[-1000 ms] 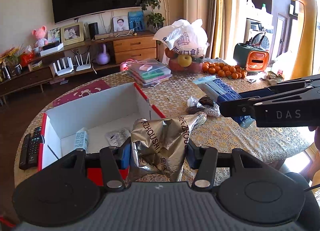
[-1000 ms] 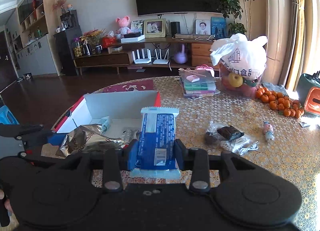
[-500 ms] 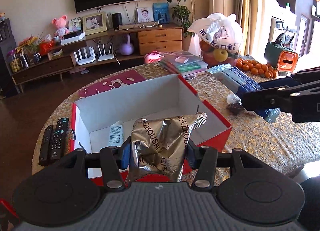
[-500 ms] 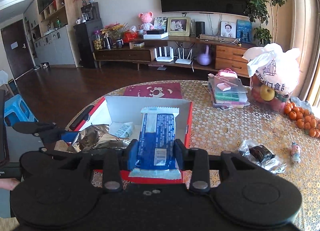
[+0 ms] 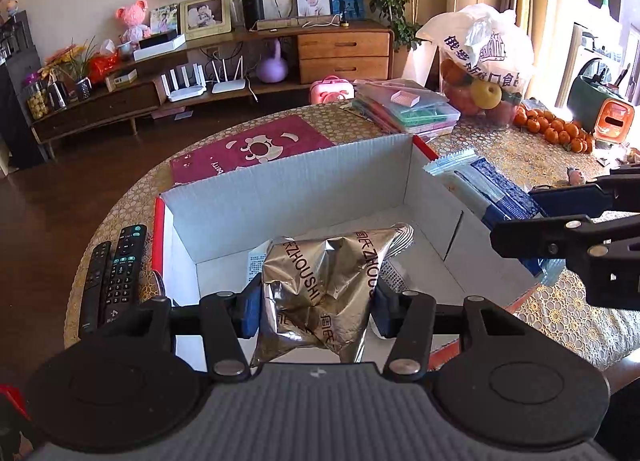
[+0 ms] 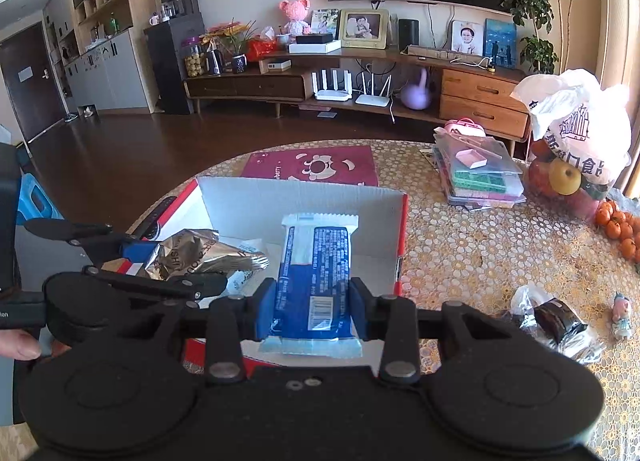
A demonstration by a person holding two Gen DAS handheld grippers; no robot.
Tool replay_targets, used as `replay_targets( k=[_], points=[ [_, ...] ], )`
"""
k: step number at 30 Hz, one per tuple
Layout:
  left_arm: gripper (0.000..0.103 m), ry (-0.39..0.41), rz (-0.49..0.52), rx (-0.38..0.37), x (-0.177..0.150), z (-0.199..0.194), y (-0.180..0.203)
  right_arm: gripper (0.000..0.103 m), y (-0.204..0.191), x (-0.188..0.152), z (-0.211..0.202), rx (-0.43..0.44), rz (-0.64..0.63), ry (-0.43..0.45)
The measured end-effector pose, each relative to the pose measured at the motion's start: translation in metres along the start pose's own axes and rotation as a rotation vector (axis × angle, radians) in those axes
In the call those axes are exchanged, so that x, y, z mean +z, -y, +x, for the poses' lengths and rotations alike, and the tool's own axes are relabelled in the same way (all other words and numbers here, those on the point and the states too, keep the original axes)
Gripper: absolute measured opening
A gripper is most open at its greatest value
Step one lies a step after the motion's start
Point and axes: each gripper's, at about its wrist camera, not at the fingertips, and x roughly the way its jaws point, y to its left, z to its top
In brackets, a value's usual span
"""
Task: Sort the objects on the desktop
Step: 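Lower the foil bag with the left tool into the box while the right tool lowers the blue bar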
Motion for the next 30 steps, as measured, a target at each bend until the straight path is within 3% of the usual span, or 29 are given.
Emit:
replay_targets(
  k=[11,26,30],
  points=[
    [0.051,-0.087,-0.011,0.003,0.016,0.048,-0.011,0.038,0.003,0.0,0.05,-0.02,0.023,-0.1],
    [0.051,-0.205,0.022,0.015,0.039,0.108,-0.012,0.038,-0.014,-0.002,0.094,-0.046,-0.076,-0.216],
    [0.051,-0.222,0.028,0.012,0.041,0.118,-0.012,0.038,-0.018,-0.001,0.099,-0.019,-0.088,-0.239]
  ],
)
